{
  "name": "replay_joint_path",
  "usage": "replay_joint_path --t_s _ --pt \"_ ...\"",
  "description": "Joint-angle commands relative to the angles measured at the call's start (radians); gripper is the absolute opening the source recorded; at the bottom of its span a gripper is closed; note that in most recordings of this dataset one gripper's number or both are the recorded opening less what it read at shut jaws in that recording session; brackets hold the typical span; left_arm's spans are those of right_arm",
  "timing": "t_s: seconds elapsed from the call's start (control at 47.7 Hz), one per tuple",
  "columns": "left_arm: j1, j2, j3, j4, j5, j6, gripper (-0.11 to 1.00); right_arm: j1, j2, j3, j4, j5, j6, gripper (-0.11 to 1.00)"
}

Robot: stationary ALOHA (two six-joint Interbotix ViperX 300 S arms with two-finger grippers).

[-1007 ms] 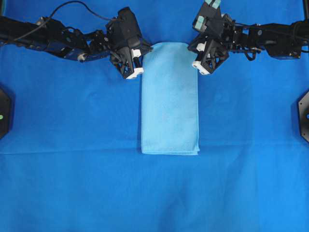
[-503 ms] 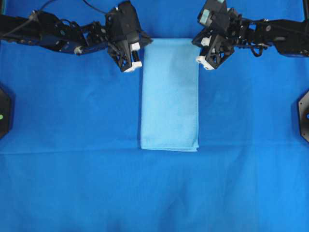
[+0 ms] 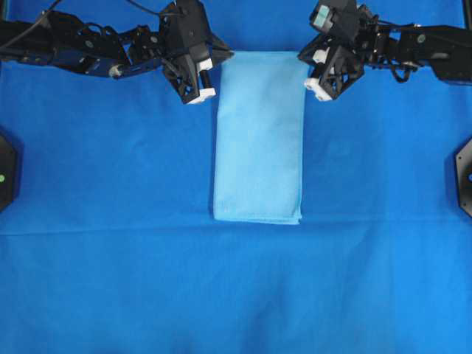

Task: Fold the light blue towel.
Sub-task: 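Grasp the far end and fold it toward the near end with both grippers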

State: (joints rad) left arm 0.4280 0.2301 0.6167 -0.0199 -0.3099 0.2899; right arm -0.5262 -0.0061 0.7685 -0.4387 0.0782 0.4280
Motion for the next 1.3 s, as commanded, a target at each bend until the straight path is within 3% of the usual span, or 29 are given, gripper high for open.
replay_joint_path --t_s 0.0,0.315,0.608,0.923,1.28 --pt "-0.02 -0.06 -0.005 -0.002 0.02 0.002 0.03 0.029 -0.067 -0.003 0.002 0.041 0.002 0.03" --pt "-0.17 -0.212 0.086 -0.003 0.144 0.0 0.03 0.238 -0.184 0.008 0.012 0.21 0.057 0.03" --pt "-0.337 -0.249 0.158 -0.003 0.163 -0.129 0.03 0.423 -0.192 0.029 0.012 0.287 0.195 0.03" --pt "-0.486 -0.187 0.156 -0.006 0.163 -0.173 0.03 0.534 -0.16 0.067 0.014 0.245 0.298 0.03" --pt "-0.545 -0.103 0.149 -0.006 0.13 -0.233 0.03 0.574 -0.046 0.083 0.014 0.087 0.376 0.03"
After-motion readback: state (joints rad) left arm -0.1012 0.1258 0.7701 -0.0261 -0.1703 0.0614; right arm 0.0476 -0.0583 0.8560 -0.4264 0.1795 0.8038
